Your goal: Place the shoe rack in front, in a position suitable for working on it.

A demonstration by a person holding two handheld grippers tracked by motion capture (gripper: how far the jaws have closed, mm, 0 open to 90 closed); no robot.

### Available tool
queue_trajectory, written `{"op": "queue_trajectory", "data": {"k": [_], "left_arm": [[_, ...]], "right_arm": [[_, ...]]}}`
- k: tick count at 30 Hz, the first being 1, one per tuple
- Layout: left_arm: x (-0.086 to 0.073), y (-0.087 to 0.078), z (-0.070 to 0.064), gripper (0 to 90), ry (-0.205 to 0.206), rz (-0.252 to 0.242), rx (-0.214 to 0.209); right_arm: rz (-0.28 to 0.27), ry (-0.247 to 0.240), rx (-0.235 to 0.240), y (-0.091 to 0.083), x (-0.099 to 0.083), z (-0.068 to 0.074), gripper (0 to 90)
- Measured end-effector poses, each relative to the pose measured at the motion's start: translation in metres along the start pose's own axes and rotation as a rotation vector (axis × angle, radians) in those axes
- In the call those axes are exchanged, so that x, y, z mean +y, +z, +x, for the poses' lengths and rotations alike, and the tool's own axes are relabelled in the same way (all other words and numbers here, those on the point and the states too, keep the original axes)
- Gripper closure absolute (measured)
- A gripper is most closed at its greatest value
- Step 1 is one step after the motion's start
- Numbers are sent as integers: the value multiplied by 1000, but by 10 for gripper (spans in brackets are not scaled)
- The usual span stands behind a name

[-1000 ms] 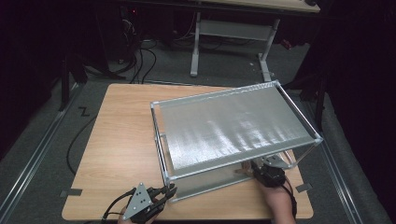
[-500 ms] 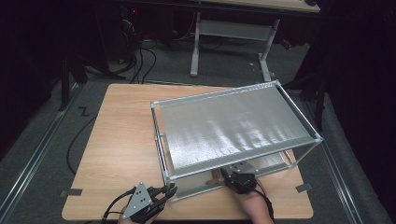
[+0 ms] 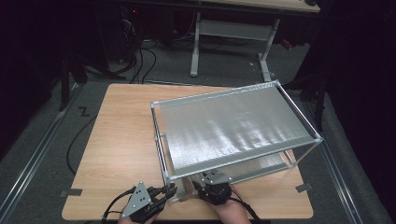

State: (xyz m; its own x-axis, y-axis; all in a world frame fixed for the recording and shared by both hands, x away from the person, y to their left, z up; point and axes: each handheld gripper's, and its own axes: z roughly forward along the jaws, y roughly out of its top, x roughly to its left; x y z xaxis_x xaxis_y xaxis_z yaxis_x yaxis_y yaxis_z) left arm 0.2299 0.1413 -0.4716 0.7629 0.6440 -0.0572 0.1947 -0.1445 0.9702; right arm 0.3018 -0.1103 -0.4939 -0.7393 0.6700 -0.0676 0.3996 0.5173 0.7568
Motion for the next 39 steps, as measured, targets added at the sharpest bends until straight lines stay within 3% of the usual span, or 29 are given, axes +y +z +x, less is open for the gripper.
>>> {"op": "queue_trajectory", "data": {"k": [4,5,6,8,11,18,21,23,24,25,30,33,36,39], "left_arm": [[0,0,0,795,-5,-1,-5],[0,0,0,794,-4,-1,-5],[0,0,0,795,0,2,-5],[0,0,0,794,-3,2,-7],[0,0,0,794,-5,0,-7],[1,1,0,787,-19,0,-7],[3,3,1,700,-31,-7,8],[5,5,0,742,-10,-2,-10],[5,6,-2,784,6,3,-3],[5,6,-3,793,17,7,2],[6,7,-4,802,38,10,11],[6,7,-4,802,38,7,11],[6,7,-4,802,33,7,7],[6,7,-3,800,27,8,3]], "right_arm": [[-15,-26,57,4,6,15,531],[-6,-8,76,4,7,20,529],[-30,-34,112,7,8,23,529],[-31,-61,130,7,10,28,529],[-26,-60,163,6,11,35,533],[-32,-77,155,8,11,40,536],[-13,-73,129,7,11,42,536],[-17,-95,119,8,11,40,535],[16,-49,99,5,10,42,535],[-11,-96,95,7,10,39,535],[-2,-79,54,1,4,28,536],[-5,-83,9,-3,-2,12,538],[11,-36,-26,-9,-9,-8,540],[25,9,-94,-17,-17,-32,543]]}}
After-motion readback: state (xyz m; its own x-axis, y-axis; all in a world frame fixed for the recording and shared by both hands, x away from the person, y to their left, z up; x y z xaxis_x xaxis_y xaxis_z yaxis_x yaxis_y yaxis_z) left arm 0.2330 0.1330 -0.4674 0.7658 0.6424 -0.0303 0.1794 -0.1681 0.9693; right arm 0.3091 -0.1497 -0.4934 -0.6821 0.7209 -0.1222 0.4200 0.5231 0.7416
